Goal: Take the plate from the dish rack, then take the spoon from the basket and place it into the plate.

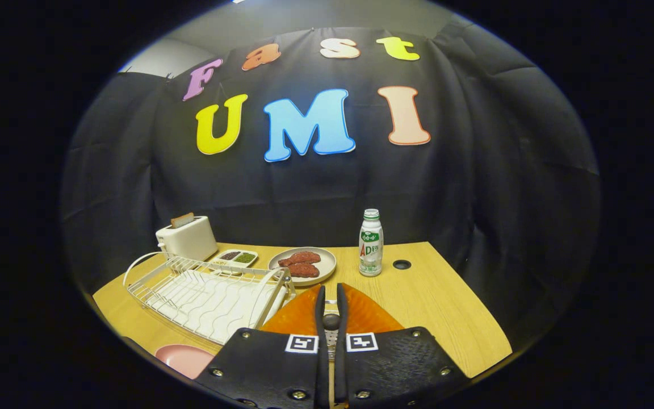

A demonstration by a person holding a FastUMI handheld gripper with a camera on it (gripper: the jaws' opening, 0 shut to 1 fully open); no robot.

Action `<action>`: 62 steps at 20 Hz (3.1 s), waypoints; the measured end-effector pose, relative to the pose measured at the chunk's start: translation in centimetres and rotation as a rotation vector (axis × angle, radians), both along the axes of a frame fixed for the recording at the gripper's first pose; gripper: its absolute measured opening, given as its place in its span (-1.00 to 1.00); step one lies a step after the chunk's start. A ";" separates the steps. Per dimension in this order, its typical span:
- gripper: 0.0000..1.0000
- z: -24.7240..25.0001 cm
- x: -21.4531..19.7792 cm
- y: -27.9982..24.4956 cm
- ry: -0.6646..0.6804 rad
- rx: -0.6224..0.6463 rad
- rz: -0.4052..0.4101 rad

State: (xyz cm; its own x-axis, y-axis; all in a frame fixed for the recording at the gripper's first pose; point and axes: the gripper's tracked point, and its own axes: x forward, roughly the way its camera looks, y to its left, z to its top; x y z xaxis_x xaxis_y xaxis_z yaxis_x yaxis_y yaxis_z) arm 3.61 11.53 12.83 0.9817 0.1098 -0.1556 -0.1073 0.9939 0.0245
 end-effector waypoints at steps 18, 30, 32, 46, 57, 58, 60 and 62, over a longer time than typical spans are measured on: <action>-0.93 9.1 -10.3 7.5 -0.050 -0.053 0.069; -0.93 2.8 -14.7 18.0 0.088 -0.053 0.304; -0.93 1.2 -14.6 19.2 0.122 -0.047 0.315; -0.93 -7.4 -12.9 23.0 0.304 -0.049 0.296; -0.73 -3.6 -11.0 20.3 0.238 -0.042 0.252; -0.72 -3.0 -10.7 19.8 0.228 -0.047 0.246; -0.72 -1.2 -10.2 19.4 0.191 -0.041 0.245; -0.72 0.7 -9.7 18.6 0.155 -0.044 0.239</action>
State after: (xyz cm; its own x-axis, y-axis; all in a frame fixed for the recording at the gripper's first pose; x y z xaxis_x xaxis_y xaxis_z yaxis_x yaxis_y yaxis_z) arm -6.12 30.10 13.56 0.8930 0.3250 -0.3112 -0.3370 0.9414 0.0163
